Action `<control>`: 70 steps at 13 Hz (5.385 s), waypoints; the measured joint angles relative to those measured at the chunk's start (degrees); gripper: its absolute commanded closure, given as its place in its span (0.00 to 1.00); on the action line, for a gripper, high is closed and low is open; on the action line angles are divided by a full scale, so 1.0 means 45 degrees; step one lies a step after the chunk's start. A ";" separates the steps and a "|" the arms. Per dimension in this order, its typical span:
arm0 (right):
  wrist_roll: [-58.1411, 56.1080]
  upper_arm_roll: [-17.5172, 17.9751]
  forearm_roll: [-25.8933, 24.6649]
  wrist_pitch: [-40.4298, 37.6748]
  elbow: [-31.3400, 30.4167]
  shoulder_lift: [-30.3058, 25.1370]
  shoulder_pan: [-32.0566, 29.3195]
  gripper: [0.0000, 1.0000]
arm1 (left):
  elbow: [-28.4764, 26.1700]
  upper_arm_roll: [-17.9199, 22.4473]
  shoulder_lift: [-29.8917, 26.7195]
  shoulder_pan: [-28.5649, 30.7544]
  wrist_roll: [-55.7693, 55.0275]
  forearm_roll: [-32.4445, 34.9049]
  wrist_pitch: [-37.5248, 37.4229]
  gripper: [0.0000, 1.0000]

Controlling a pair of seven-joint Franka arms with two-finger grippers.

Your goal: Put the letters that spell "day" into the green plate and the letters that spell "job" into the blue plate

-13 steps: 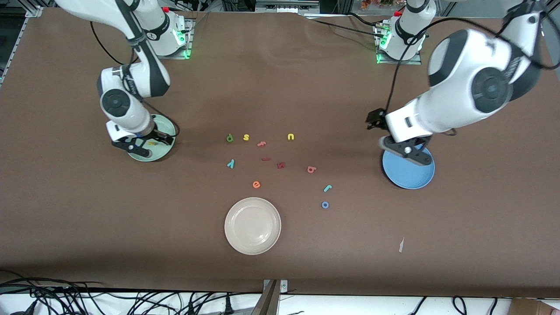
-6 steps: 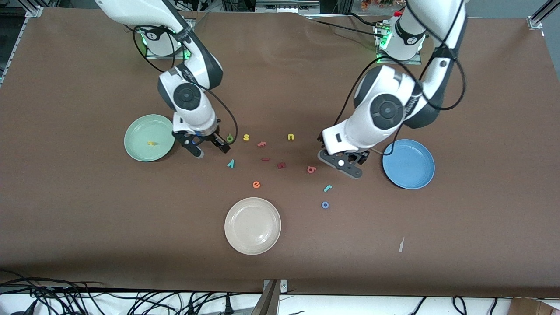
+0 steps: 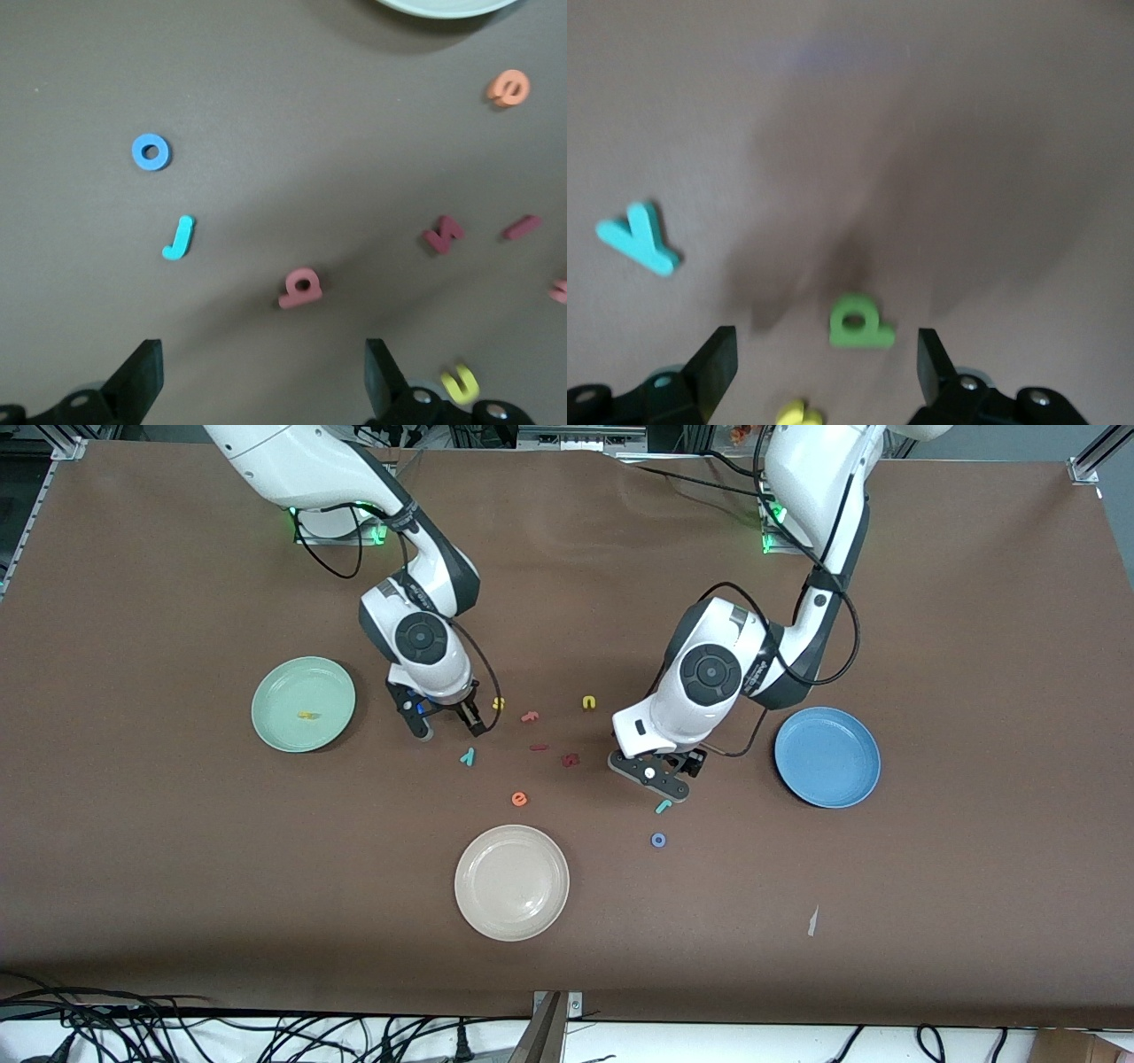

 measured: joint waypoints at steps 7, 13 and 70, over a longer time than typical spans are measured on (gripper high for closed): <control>0.0478 -0.0142 -0.0001 0.0075 -0.0107 0.0149 0.0225 0.31 | 0.0010 0.0368 0.1493 -0.0915 -0.1072 0.0006 0.1597 0.00; 0.0478 -0.0413 -0.0002 0.1186 -0.0764 -0.0047 0.0221 0.67 | 0.0046 0.0452 0.1931 -0.1141 -0.1730 0.0006 0.1790 0.01; -1.3103 -0.2358 0.1881 0.0978 0.1853 0.1090 0.0913 0.39 | -0.1911 -0.0708 -0.1051 0.1883 0.2449 -0.0097 0.0355 0.19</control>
